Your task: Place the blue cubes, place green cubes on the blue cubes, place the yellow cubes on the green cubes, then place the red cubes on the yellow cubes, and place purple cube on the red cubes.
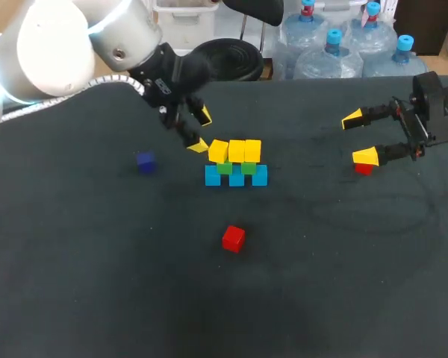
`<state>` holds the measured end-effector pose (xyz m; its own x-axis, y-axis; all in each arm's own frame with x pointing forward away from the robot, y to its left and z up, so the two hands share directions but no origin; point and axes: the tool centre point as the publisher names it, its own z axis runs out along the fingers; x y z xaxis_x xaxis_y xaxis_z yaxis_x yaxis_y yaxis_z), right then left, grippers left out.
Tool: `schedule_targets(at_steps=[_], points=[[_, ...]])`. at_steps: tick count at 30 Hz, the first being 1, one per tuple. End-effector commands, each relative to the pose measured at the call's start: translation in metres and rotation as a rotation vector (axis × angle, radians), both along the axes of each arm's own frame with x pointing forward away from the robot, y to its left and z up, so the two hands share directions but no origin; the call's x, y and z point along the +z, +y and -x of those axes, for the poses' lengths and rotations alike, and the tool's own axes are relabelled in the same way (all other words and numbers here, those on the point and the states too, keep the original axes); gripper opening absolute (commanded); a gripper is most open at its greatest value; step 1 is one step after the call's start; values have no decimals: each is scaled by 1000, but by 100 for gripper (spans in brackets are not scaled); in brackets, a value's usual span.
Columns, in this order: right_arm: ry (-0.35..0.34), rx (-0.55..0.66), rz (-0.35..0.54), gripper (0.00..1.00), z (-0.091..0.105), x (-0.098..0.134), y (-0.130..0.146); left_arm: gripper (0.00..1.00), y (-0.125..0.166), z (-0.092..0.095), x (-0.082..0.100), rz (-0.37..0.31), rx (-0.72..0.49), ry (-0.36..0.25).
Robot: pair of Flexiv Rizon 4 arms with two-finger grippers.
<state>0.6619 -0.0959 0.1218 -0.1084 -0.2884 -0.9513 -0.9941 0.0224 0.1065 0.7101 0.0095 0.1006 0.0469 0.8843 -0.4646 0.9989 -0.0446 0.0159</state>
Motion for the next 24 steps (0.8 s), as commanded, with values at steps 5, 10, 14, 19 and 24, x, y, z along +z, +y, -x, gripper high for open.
schedule_targets(at_steps=[5,10,14,19,24], points=[[-1,0,0,100,0,0,0,0,14,3,-11,5,19,-16],[-1,0,0,100,0,0,0,0,14,0,-18,3,12,-4],[-1,0,0,100,0,0,0,0,13,-2,-26,0,3,8],[-1,0,0,100,0,0,0,0,13,-5,-33,0,4,24],[-1,0,0,100,0,0,0,0,11,-7,-40,-3,3,40]])
